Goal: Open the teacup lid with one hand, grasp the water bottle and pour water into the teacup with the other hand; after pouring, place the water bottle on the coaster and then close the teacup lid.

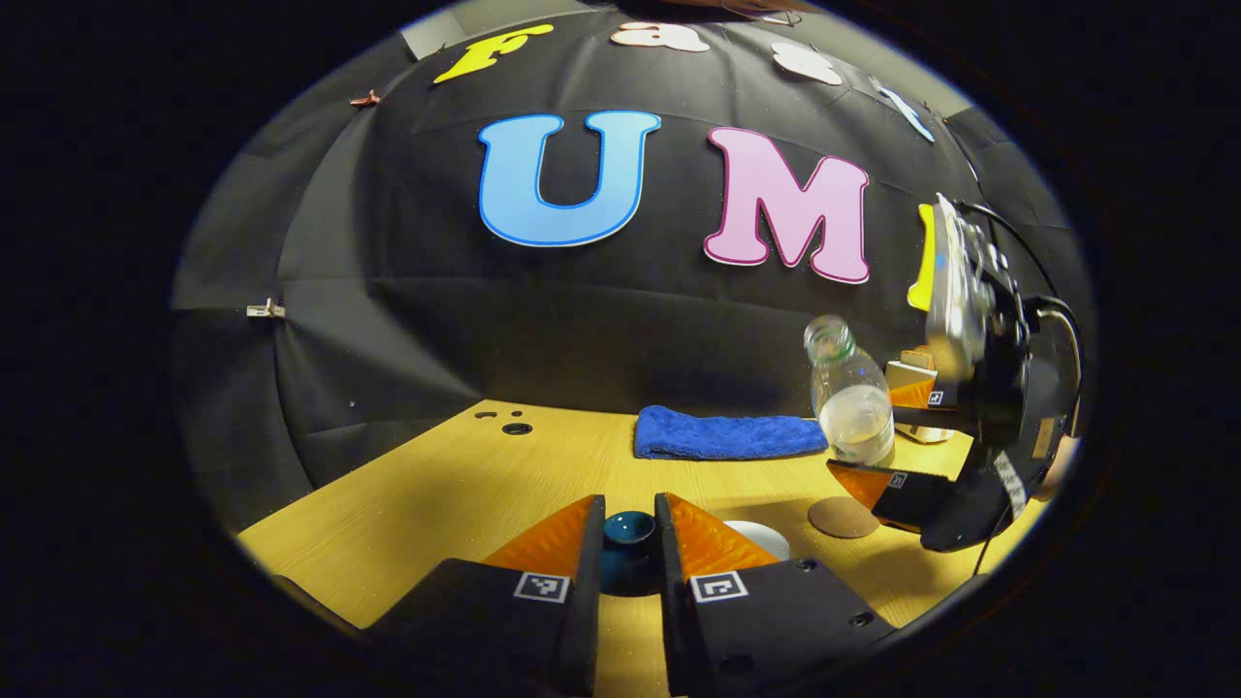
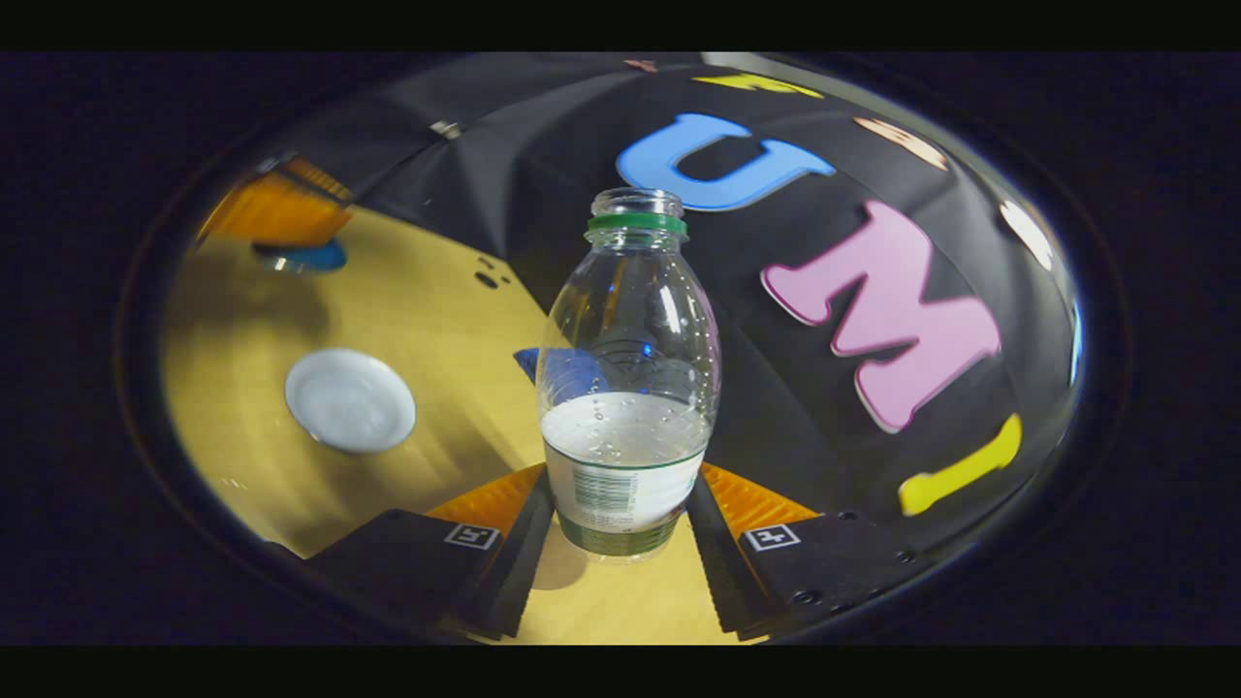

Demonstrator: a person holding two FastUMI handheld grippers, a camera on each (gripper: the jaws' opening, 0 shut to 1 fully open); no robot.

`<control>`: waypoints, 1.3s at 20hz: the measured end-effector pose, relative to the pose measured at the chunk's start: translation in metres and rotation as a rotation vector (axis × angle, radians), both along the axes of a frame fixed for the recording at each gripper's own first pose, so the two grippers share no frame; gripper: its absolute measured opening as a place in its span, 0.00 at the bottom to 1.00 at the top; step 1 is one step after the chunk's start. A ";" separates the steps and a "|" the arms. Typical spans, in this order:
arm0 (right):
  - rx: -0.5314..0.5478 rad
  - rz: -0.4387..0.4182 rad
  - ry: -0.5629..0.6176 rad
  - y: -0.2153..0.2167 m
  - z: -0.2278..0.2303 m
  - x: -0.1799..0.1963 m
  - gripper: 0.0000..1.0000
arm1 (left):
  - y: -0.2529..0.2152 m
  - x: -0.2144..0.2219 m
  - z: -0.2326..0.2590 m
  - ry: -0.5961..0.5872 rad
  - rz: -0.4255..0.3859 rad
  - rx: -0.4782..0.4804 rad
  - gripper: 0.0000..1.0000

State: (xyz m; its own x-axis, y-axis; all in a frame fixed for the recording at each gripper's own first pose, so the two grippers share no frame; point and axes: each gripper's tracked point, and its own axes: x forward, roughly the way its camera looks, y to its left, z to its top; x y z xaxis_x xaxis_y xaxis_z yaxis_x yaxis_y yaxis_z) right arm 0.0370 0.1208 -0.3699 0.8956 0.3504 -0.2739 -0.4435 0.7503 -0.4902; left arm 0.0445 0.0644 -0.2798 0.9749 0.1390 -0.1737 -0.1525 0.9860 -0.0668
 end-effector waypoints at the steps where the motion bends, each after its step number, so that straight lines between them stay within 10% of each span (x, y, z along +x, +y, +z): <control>1: 0.091 -0.003 0.038 0.006 -0.002 -0.002 0.76 | -0.003 0.001 0.001 0.000 -0.004 0.001 0.31; 5: 0.387 -0.013 0.140 0.029 -0.011 -0.006 0.76 | -0.011 0.003 0.006 -0.002 -0.006 -0.004 0.31; 11: 0.558 -0.059 0.226 0.048 -0.016 -0.012 0.76 | -0.020 0.002 0.007 0.006 -0.014 0.019 0.31; 26: 0.629 -0.139 0.336 0.061 -0.026 -0.010 0.78 | -0.043 0.012 -0.001 0.021 -0.039 0.027 0.31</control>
State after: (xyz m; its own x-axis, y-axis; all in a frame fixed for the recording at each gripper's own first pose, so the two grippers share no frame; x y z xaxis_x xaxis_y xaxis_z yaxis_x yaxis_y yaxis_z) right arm 0.0268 0.1820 -0.3958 0.8465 0.4209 -0.3261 -0.3739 0.9059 0.1987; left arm 0.0564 0.0218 -0.2804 0.9759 0.1060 -0.1908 -0.1151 0.9927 -0.0372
